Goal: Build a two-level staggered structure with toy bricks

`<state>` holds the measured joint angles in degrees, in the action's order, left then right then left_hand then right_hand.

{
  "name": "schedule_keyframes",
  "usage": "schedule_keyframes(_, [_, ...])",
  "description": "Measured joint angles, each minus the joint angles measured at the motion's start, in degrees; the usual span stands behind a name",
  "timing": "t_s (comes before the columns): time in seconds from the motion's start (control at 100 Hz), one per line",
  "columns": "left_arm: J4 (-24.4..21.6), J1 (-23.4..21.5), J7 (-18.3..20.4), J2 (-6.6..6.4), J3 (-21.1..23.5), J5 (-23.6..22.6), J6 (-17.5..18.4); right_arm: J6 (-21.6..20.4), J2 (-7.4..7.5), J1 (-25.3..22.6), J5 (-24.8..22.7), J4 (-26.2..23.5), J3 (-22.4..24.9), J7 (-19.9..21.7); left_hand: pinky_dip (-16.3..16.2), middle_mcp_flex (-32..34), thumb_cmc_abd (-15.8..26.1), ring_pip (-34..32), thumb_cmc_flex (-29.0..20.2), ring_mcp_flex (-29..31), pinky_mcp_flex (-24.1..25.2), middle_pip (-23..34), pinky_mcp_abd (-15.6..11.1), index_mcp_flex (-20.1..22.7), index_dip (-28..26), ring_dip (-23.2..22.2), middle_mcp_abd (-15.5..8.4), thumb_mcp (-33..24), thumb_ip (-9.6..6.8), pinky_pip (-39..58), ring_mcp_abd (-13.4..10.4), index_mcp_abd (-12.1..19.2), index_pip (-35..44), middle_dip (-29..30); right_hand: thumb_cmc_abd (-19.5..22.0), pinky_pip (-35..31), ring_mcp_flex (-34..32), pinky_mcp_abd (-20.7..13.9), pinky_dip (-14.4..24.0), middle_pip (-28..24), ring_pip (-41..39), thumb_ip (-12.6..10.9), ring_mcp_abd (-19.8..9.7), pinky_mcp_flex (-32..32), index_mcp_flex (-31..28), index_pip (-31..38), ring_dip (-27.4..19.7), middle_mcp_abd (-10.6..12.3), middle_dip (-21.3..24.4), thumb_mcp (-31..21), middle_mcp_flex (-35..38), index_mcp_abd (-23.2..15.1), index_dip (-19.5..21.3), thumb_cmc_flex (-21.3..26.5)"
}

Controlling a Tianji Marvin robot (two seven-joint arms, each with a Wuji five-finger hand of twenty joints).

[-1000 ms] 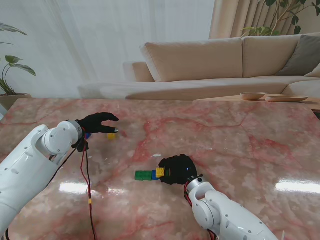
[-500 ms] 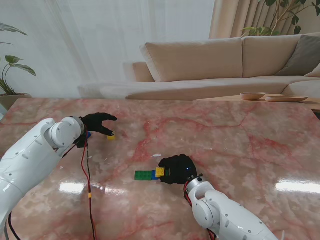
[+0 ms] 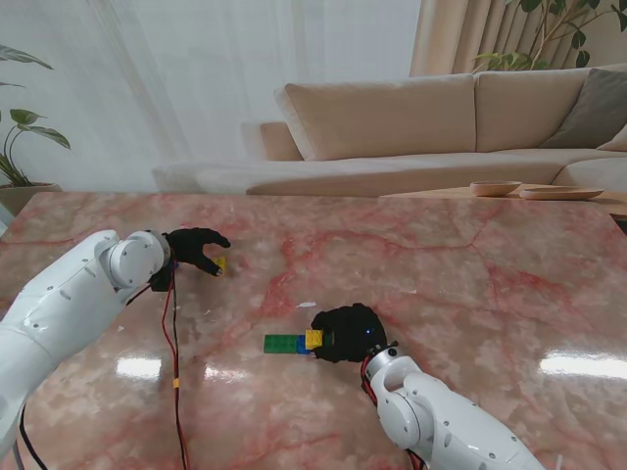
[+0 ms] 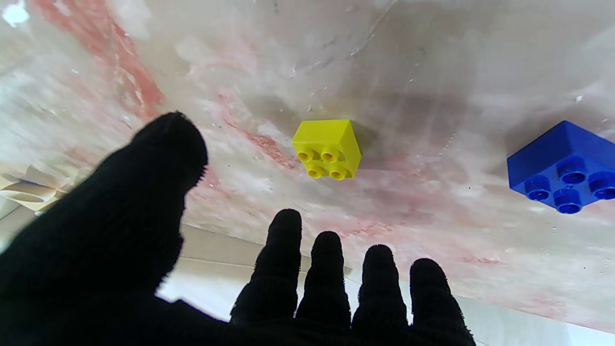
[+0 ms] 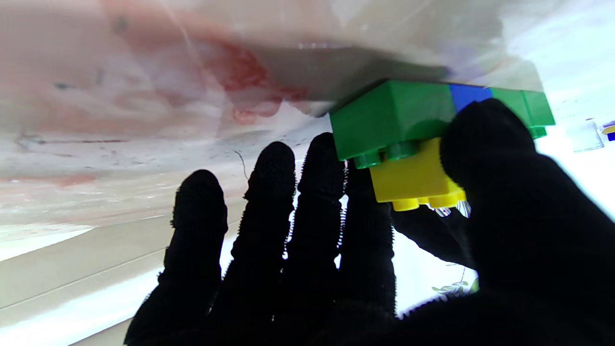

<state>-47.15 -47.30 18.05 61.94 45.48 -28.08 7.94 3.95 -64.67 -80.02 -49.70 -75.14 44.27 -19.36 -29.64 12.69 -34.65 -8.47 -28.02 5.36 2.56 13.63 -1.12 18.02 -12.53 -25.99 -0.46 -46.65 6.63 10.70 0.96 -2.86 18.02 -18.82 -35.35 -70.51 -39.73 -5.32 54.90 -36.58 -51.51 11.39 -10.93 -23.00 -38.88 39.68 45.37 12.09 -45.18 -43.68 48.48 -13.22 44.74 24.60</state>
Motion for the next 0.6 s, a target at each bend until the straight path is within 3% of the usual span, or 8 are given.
schedule_keyframes(0.28, [4.10, 1.46, -5.57, 1.09, -3.58, -1.60, 0.02, -0.08, 0.11, -0.36, 0.00, -0.36, 0.41, 0.33, -0.52, 0.00, -0.44, 0.00, 0.00, -0.01, 0.02, -0.07, 0.01, -1.27, 1.45, -0.62, 0.14, 0.02, 0.45, -1.26, 0.29, -1.18, -3.51, -0.52, -0.01, 0.00, -0.03, 0.02, 0.00, 0.00, 0.00, 0.01, 0.00, 0.00, -0.10, 0.01, 0.00, 0.02, -0.01, 0.00, 0.58, -0.01, -0.14, 0.00])
schedule_keyframes(0.44, [7.20, 3.12, -6.03, 1.90, -6.70, -0.86, 0.08, -0.30, 0.21, -0.54, 0.00, -0.65, 0.67, 0.85, -0.04, -0.63, -0.44, 0.76, 0.01, -0.60, 0.02, -0.86, 0.03, -1.21, 2.23, -0.70, 2.00, 0.02, 0.45, -2.05, 0.43, -3.44, -5.40, -0.64, -0.02, 0.00, -0.04, 0.02, 0.00, 0.00, 0.00, 0.02, 0.00, 0.00, -0.10, 0.01, 0.00, 0.02, -0.02, 0.00, 0.58, -0.02, -0.20, 0.00])
schedule_keyframes(0.6, [9.11, 4.43, -6.86, 2.51, -9.39, -0.29, 0.02, -0.44, 0.27, -0.63, 0.11, -0.80, 0.82, 1.19, 0.21, -0.63, -0.44, 0.79, 0.01, -0.60, 0.02, -0.86, 0.04, -1.17, 1.06, -1.46, 2.07, 0.02, 0.46, -2.06, 0.43, -3.70, -2.16, -1.94, -0.02, 0.00, -0.04, 0.03, 0.00, 0.00, 0.00, 0.02, 0.00, 0.00, -0.10, 0.05, 0.01, 0.02, -0.03, 0.00, 0.58, -0.03, -0.22, 0.00])
